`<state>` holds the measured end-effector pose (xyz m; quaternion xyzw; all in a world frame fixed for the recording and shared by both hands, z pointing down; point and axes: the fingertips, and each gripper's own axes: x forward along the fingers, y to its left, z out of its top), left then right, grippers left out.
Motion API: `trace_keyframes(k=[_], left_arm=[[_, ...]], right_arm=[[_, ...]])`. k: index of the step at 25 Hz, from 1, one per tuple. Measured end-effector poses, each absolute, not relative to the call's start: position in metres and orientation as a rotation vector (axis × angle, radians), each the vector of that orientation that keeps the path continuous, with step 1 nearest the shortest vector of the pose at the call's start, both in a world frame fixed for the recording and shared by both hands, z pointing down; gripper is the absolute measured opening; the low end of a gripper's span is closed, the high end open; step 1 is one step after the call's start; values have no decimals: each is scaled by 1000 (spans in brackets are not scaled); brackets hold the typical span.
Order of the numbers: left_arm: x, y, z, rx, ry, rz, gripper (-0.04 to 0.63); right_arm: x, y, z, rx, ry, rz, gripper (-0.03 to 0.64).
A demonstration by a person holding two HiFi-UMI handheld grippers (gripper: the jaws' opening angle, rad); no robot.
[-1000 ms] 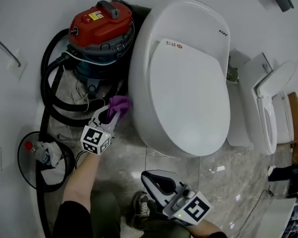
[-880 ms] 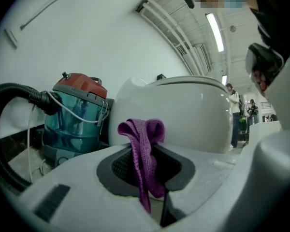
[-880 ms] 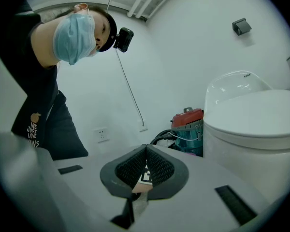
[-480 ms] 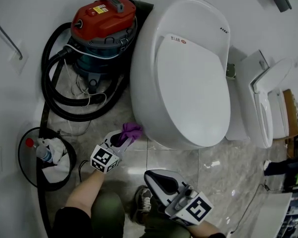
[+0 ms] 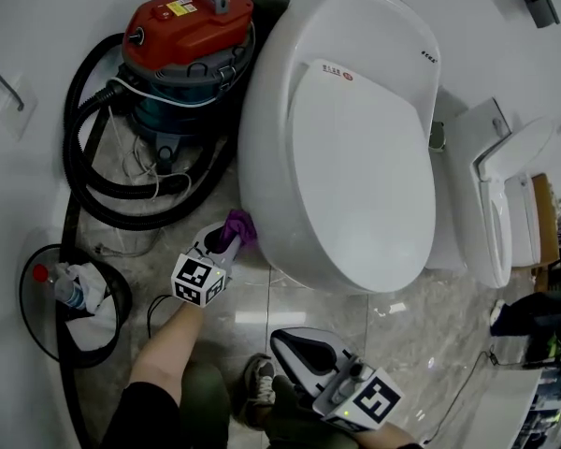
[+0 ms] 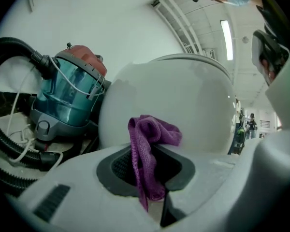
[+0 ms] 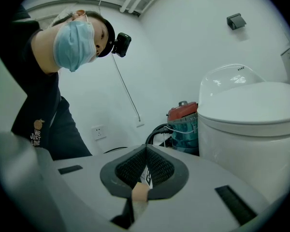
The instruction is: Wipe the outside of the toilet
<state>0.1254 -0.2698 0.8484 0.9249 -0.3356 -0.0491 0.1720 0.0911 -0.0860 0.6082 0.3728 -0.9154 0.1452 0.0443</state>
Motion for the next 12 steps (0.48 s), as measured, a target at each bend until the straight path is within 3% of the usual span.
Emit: trace_keyframes(k=[12], left_arm=[[100, -402, 838, 2523, -1259, -137, 69]], right_arm=[[119, -97, 619, 1015, -2813, 528, 0]])
